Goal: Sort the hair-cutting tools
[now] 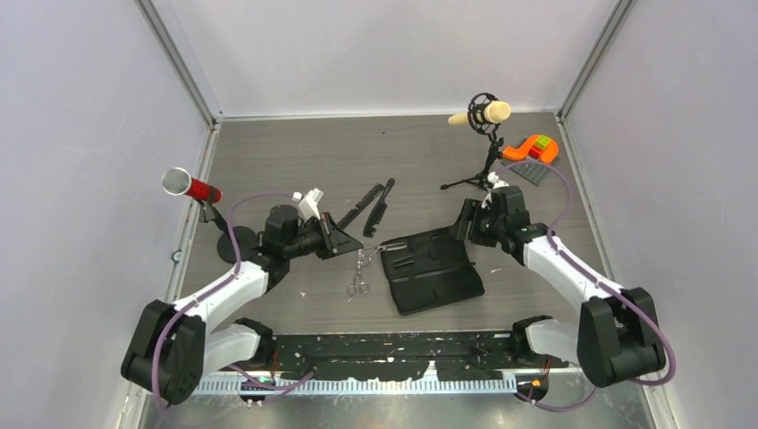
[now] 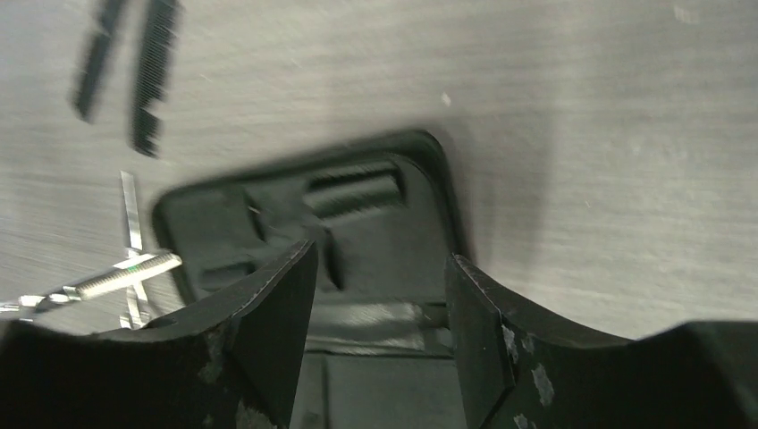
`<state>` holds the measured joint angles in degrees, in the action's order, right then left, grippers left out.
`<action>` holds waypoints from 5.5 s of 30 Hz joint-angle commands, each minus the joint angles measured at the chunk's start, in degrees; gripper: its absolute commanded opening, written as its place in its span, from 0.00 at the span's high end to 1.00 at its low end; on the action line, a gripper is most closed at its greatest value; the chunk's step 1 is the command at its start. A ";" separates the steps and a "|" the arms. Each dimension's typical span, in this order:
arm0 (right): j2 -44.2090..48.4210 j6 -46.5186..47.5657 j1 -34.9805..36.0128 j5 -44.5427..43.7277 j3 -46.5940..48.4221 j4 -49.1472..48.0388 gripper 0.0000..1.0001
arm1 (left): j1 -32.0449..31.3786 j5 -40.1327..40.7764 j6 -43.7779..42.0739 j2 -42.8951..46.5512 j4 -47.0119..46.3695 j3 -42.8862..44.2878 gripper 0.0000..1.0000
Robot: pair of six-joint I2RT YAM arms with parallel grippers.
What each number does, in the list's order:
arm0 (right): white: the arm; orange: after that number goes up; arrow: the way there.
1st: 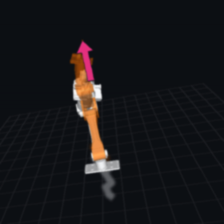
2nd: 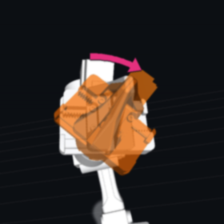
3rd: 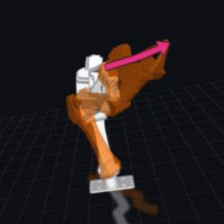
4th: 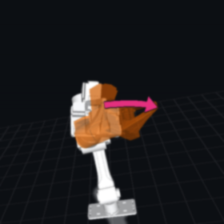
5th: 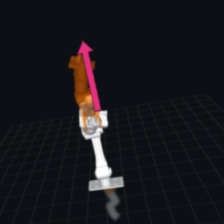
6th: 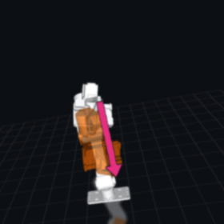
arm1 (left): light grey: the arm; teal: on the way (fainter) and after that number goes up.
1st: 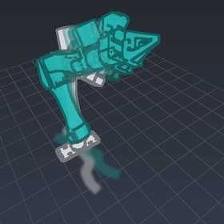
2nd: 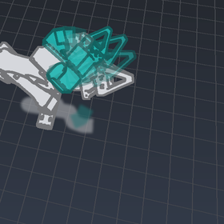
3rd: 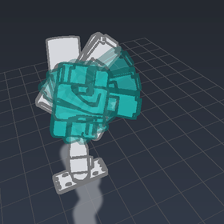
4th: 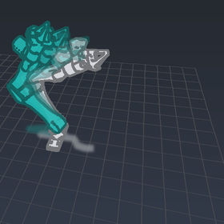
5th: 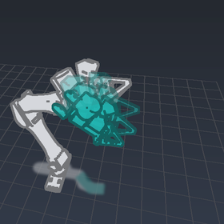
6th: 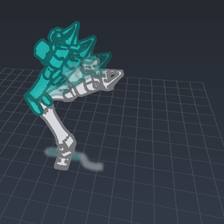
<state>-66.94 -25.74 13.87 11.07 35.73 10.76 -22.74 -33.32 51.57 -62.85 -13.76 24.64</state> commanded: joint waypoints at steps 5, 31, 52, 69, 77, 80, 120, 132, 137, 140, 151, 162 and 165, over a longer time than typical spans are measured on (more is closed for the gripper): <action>-7.21 7.11 -0.30 -5.01 3.77 7.74 0.42 | 0.28 -3.59 -4.20 -7.34 -0.77 4.10 1.00; -14.29 8.77 -0.25 -1.70 2.48 3.07 0.91 | 2.44 -4.10 3.11 -19.77 -13.54 1.87 1.00; -12.54 8.42 -0.24 -0.20 1.25 2.35 0.92 | 2.22 -5.95 3.16 -18.20 -2.54 1.48 1.00; -11.81 6.48 -0.24 3.21 -0.88 -0.32 0.95 | -2.66 -2.31 11.37 -23.29 -10.18 0.14 0.99; -10.11 7.48 -0.25 3.80 -1.61 -0.94 0.95 | 0.27 -6.31 1.65 -23.58 1.96 4.59 1.00; -9.80 7.93 -0.25 5.49 -1.89 -2.01 0.95 | 1.62 -9.00 -2.64 -23.83 6.71 6.41 1.00; -8.52 10.35 2.47 7.51 -2.65 -5.38 0.94 | 5.53 7.47 -16.37 -18.32 30.70 12.23 0.42; -6.86 10.64 3.35 4.38 -1.89 -3.75 0.91 | -13.28 29.63 -24.14 -10.92 45.62 22.74 0.43; -7.39 10.62 3.59 3.80 -1.80 -3.53 0.91 | -18.54 31.52 -25.07 -17.90 47.91 27.34 0.54; -7.42 10.77 3.62 3.31 -1.79 -3.39 0.92 | -20.58 32.21 -26.03 -21.51 48.33 29.56 0.59; -8.17 10.71 3.71 3.19 -1.95 -3.52 0.92 | -21.82 32.88 -30.40 -29.51 47.94 34.17 0.65; -9.42 10.53 3.70 2.90 -1.45 -2.96 0.92 | -21.90 34.85 -33.43 -33.42 48.56 36.06 0.68; -9.44 10.54 3.61 2.99 -1.45 -2.94 0.92 | -21.95 35.50 -33.81 -34.19 48.75 36.37 0.69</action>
<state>-76.27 -15.73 17.21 14.61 32.25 8.69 -44.40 0.38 19.57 -96.27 34.61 58.72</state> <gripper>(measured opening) 0.085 0.314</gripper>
